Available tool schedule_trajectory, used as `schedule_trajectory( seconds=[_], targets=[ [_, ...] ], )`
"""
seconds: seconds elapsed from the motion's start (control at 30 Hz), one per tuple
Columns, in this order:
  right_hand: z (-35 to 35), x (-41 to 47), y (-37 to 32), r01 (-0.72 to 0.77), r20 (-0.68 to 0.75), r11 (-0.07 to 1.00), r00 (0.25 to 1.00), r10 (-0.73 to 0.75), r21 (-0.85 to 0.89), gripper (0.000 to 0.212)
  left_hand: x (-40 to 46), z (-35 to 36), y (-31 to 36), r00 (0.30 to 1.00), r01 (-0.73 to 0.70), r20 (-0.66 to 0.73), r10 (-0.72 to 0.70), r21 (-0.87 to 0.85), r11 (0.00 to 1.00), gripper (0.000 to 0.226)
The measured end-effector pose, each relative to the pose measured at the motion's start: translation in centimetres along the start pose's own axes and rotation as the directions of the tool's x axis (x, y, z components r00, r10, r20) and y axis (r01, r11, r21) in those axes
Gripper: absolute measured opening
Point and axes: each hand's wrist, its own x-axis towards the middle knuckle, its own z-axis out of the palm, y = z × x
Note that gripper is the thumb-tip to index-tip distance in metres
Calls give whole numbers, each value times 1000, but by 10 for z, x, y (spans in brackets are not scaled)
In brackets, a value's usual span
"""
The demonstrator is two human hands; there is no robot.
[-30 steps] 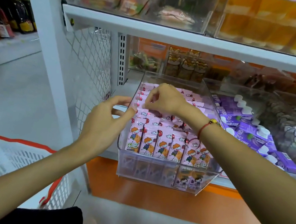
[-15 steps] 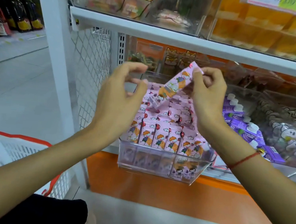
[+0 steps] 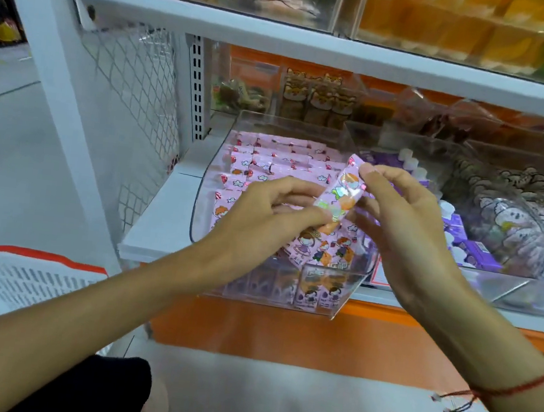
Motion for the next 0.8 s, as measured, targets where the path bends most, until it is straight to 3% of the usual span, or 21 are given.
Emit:
schedule_trajectory(
  seconds=[0.17, 0.4, 0.67, 0.8],
  targets=[
    [1, 2, 2, -59, 128, 998, 990, 56, 15, 20, -6, 5, 0, 994, -35, -108, 21, -122, 992, 17],
    [8, -5, 15, -29, 287, 986, 955, 77, -166, 24, -5, 1, -1, 970, -80, -238, 53, -108, 991, 28],
    [-4, -7, 10, 6, 255, 990, 966, 30, -139, 30, -4, 3, -6, 984, -126, -132, 121, -28, 992, 18],
    [-6, -12, 10, 98, 88, 994, 992, -93, -56, 16, -7, 6, -3, 982, -161, -88, 165, 53, 986, 38]
  ],
)
